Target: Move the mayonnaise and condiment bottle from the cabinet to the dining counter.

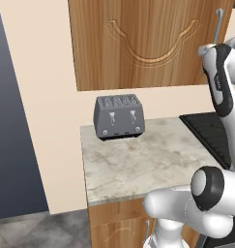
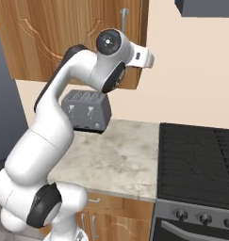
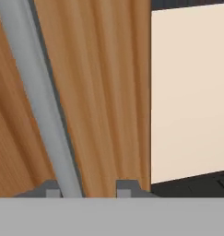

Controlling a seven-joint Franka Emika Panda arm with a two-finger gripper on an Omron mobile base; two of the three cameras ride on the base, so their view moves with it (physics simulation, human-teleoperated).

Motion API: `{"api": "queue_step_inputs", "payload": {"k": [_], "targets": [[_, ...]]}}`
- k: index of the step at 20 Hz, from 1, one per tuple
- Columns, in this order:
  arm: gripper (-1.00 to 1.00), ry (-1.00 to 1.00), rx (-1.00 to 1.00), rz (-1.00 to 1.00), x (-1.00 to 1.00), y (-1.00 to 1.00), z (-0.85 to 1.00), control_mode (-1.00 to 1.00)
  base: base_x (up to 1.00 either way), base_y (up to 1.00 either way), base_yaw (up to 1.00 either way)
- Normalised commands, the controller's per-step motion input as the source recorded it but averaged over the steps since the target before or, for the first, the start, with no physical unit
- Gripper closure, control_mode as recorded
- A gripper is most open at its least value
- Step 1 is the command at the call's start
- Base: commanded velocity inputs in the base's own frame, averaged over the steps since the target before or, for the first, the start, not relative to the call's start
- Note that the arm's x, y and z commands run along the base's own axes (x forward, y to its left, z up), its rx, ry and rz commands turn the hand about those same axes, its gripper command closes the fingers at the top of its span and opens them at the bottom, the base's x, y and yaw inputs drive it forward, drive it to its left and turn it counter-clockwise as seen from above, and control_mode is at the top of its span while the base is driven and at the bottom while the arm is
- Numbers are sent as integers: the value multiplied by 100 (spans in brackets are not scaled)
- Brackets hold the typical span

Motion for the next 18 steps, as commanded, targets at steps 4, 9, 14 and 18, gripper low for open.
{"api": "queue_step_inputs", "payload": {"k": [4,9,14,18], "targets": [[100,-6,0,-23,-12,16,9,-100,0,0,0],[100,-13,0,-14,-1,16,14,-100,0,0,0],[100,-17,0,1,0,-1,15,-100,0,0,0],[100,0,0,21,45,-10,-1,-100,0,0,0]]}}
